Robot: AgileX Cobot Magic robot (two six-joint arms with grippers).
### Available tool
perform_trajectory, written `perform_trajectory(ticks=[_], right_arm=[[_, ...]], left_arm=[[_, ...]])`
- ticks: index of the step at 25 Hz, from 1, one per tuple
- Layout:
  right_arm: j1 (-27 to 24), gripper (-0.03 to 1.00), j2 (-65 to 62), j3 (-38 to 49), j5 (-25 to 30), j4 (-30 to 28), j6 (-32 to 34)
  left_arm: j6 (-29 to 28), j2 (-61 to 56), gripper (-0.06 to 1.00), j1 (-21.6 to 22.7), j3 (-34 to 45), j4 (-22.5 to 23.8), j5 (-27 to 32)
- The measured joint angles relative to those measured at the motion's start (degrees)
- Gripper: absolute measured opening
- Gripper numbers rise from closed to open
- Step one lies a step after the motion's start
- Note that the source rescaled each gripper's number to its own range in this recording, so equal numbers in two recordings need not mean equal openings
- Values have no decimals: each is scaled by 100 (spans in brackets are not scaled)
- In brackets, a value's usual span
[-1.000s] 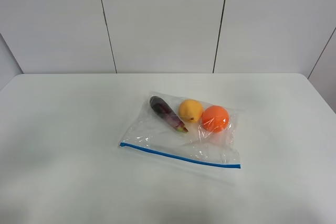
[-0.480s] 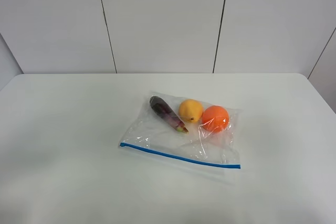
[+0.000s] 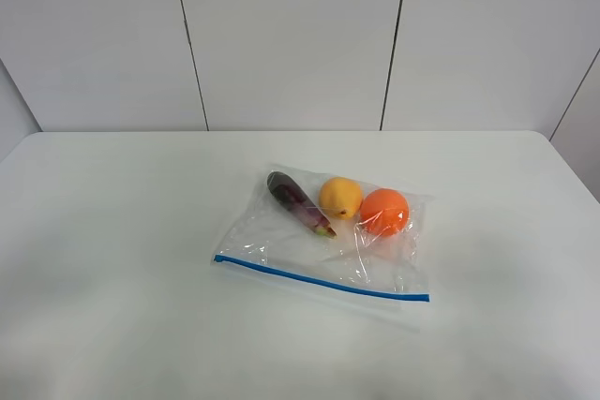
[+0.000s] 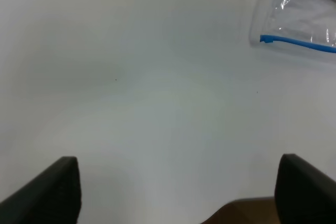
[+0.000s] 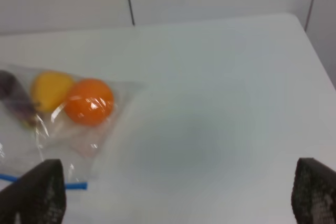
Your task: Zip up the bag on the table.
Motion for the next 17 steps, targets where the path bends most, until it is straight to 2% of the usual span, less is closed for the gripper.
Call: perform_trajectory(ticks=[3,17], right_arm=[[0,100,0,358,13,-127,0],[0,100,0,378,0,-140,2]], left_arm=[[0,0,100,0,0,0,0],[0,0,100,0,0,0,0]])
